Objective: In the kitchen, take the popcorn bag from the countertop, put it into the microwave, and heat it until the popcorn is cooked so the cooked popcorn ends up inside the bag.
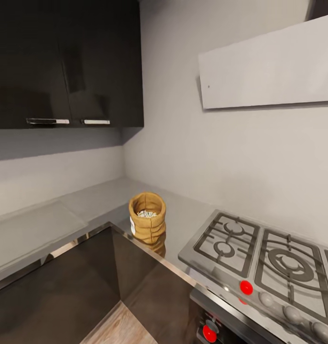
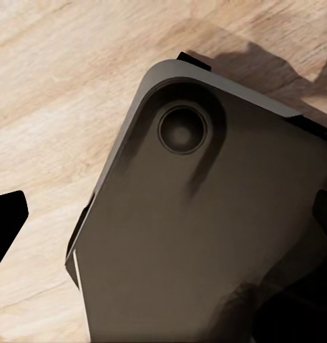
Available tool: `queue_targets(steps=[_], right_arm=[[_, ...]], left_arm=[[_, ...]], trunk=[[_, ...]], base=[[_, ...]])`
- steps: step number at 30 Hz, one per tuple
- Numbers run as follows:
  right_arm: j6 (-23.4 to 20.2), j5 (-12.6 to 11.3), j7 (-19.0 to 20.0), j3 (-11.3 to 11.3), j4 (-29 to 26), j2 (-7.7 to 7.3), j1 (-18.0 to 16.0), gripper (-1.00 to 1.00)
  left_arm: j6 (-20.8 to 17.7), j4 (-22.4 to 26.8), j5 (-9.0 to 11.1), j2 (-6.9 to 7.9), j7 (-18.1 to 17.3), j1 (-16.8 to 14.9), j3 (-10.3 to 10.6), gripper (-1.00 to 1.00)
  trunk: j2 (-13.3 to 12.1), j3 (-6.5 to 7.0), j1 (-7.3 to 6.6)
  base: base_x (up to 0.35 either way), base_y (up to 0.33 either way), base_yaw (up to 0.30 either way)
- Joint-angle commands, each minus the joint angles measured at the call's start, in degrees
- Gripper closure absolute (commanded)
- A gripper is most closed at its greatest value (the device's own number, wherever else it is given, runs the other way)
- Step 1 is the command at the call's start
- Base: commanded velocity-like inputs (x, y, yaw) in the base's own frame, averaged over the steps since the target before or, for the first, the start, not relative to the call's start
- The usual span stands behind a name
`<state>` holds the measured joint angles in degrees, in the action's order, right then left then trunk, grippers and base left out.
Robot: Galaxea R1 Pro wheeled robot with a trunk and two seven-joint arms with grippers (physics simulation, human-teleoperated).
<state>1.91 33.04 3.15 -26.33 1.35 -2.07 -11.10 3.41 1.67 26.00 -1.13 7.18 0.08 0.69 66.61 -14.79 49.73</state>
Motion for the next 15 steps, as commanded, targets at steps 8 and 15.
queue_targets(steps=[8, 15], right_arm=[[0.2, 0.43, 0.18, -0.48, 0.14, -0.05, -0.06, -1.0], [-0.23, 0.25, 0.39, -0.62, 0.21, 0.27, -0.06, -1.0]], left_arm=[[0.1, 0.08, 0.28, -0.01, 0.24, 0.01, 0.07, -1.0], [0.1, 0.06, 0.28, -0.01, 0.22, 0.01, 0.09, -1.0]], trunk=[[-3.18, 1.38, -1.76], [-5.99, 2.64, -3.3]], base=[[0.0, 0.0, 0.0], [0.0, 0.0, 0.0]])
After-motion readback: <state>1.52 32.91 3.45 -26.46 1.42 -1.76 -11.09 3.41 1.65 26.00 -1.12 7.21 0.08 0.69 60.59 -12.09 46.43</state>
